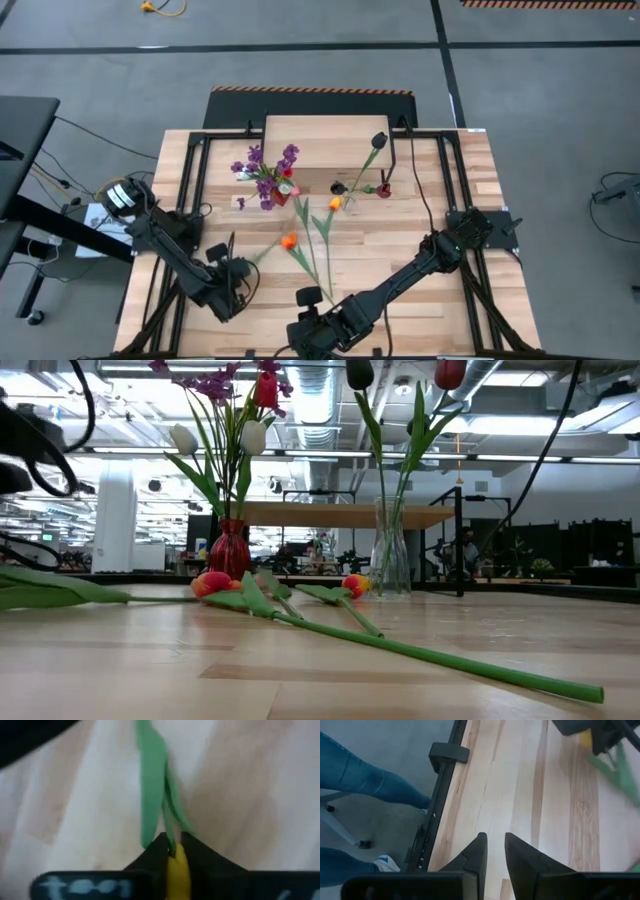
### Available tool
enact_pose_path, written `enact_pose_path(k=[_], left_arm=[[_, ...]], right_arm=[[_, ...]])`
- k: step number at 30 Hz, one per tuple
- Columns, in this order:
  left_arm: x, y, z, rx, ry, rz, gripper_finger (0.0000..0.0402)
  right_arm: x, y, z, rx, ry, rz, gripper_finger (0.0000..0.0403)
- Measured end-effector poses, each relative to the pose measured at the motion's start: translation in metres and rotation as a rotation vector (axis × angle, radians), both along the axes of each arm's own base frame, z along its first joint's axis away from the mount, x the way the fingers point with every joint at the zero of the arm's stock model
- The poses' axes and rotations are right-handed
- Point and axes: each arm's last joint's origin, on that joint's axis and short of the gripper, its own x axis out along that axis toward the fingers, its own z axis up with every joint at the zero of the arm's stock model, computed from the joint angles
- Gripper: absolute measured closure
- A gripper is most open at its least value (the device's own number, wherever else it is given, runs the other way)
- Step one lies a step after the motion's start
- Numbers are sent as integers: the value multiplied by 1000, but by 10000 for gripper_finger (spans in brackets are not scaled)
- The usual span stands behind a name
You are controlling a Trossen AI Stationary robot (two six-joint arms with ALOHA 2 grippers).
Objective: Pick and place flowers into a vace then onto a shelf
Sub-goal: Put the yellow flower into the transparent flower vase
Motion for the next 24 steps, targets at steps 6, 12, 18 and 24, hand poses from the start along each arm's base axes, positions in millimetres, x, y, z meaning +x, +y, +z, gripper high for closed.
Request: enact_pose_path(k=[6, 12, 18, 24], left_arm=[[-10, -10, 12, 33, 29, -18, 385], [-22, -11, 39, 183, 109, -2, 392], [-30, -12, 71, 320, 129, 25, 388], [-37, -20, 84, 302, 221, -90, 392]], right_arm=[[1, -1, 0, 0, -2, -2, 341], [4, -6, 0, -16, -5, 5, 341], [11, -17, 0, -18, -4, -18, 341], [15, -23, 0, -18, -4, -33, 341]])
